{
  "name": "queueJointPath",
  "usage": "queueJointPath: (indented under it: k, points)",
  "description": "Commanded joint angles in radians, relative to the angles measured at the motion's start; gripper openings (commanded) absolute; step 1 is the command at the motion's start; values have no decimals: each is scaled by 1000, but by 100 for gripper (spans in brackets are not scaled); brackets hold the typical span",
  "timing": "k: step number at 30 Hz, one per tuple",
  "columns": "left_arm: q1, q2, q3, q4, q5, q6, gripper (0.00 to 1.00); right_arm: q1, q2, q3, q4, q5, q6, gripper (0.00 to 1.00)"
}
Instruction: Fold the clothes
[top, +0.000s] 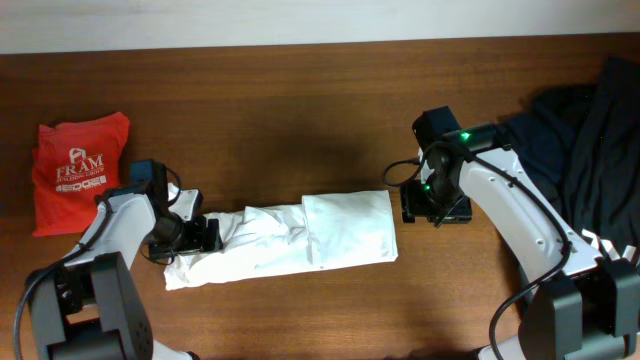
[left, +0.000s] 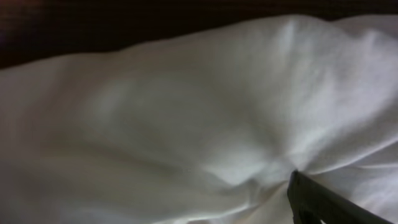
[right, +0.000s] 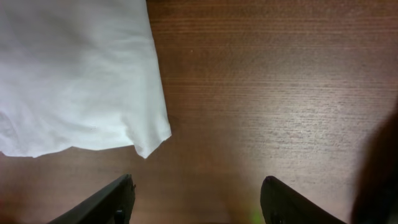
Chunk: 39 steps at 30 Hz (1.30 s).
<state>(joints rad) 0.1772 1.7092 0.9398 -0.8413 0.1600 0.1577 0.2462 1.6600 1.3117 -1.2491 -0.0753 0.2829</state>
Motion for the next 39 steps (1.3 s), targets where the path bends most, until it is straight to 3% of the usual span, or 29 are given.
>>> queueJointPath:
  k: [1, 6, 11, 17, 20, 28, 29, 30, 31, 33, 36, 39]
  points:
    - [4, 40, -9, 29, -56, 24, 91, -5, 2, 5, 3, 20, -6, 69]
    - [5, 39, -2, 30, -128, -45, 92, -6, 2, 5, -8, 51, -6, 70]
    - [5, 27, 13, 45, -39, -51, 92, -6, 2, 5, -20, 69, -6, 71]
    - [9, -220, 17, 26, -116, -83, 92, -6, 2, 5, -43, 73, -6, 71]
    - [28, -175, -15, 24, -172, -121, 93, -6, 2, 5, -45, 73, -6, 71]
    - [74, -14, -94, 142, -116, -138, 91, -6, 2, 5, -45, 73, -6, 71]
    - [74, -3, -121, 174, -83, -123, 89, -6, 2, 5, -45, 73, -6, 72]
    - [74, -3, -147, 199, -60, -116, 75, -6, 2, 5, -45, 73, -6, 71]
    - [74, -3, -158, 203, -23, -116, 53, -6, 2, 5, -45, 73, -6, 72]
    - [74, -3, -158, 198, 0, -116, 42, -6, 2, 5, -45, 73, -6, 71]
    - [74, -3, -158, 194, 1, -116, 39, -6, 2, 5, -45, 73, -6, 71]
    - [75, -21, -69, 138, -65, -117, 26, -6, 2, 5, -46, 73, -6, 72]
